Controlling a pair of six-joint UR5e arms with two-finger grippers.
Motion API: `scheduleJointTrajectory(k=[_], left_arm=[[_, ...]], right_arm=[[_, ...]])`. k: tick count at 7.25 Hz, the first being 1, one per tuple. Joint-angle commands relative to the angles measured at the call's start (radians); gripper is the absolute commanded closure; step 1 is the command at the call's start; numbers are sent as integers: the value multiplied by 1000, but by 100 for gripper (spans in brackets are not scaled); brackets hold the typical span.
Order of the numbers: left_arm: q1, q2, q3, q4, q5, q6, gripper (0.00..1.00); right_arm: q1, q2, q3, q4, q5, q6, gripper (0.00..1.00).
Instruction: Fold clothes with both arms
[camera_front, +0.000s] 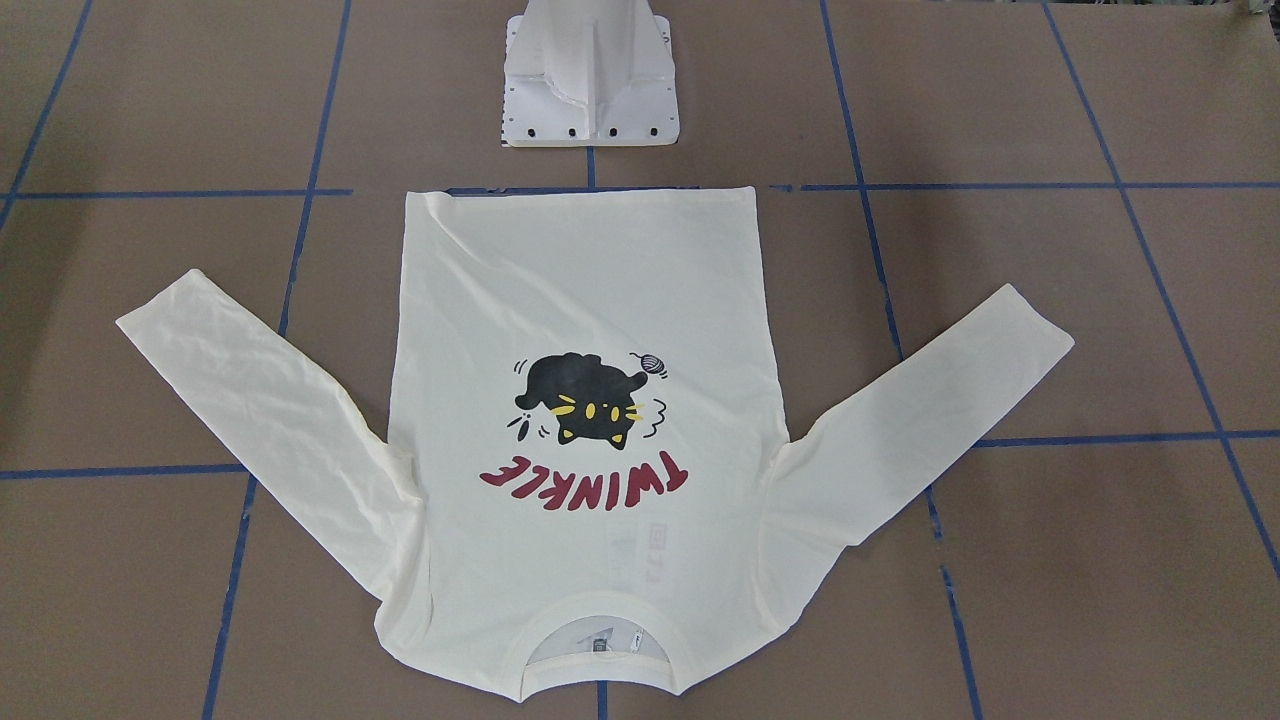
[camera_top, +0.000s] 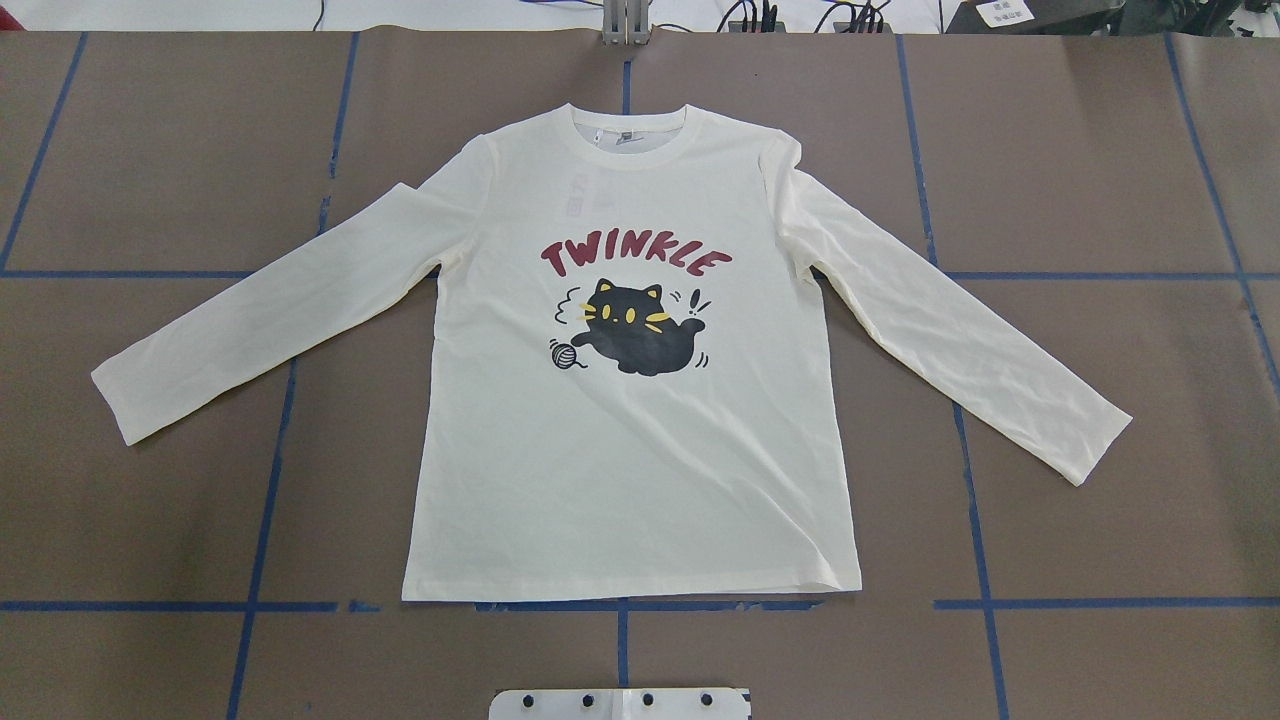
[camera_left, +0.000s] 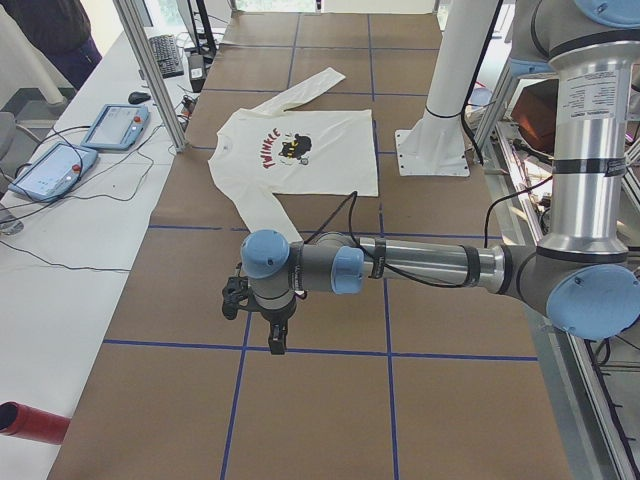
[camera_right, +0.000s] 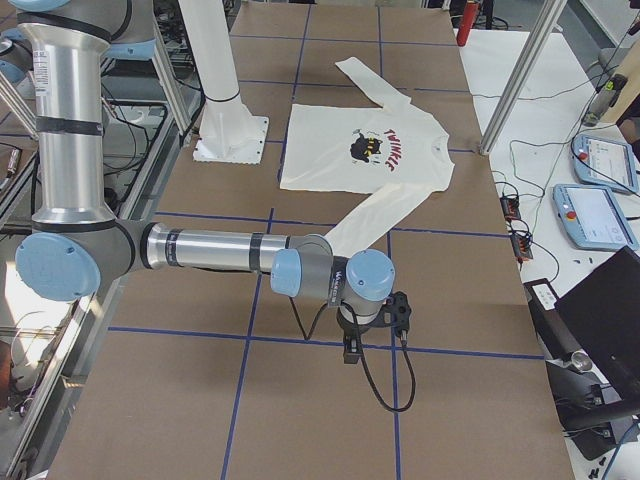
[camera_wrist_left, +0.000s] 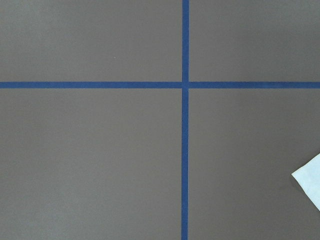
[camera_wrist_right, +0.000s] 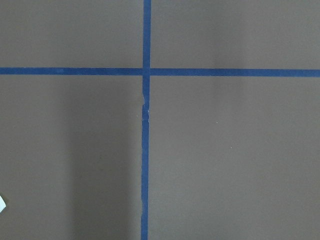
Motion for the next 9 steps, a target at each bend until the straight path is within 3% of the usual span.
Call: scheduleJointTrajectory(k=[1, 3, 4, 5, 6, 7, 9], left_arm=[[0, 0, -2, -2, 0, 2, 0], [0, -21, -8, -9, -2, 6, 0], [0, -85, -6, -9, -2, 3, 0], [6, -124, -8, -11, 3, 2, 0], [30, -133, -2, -17, 3, 5, 0], [60, -118, -11, -44, -1, 8, 0], [61, -110, 1, -176, -3, 0, 0]], right_arm=[[0, 7, 8, 1, 6, 3, 0], [-18, 65, 88, 1, 0, 0, 0], [-18, 78, 79, -5, 13, 3, 0], [-55, 83, 74, 37, 36, 5, 0], [-93, 72, 77, 117, 70, 126, 0], [-183, 61, 82, 304, 64, 402, 0], [-387, -30, 79, 685, -55, 767, 0]])
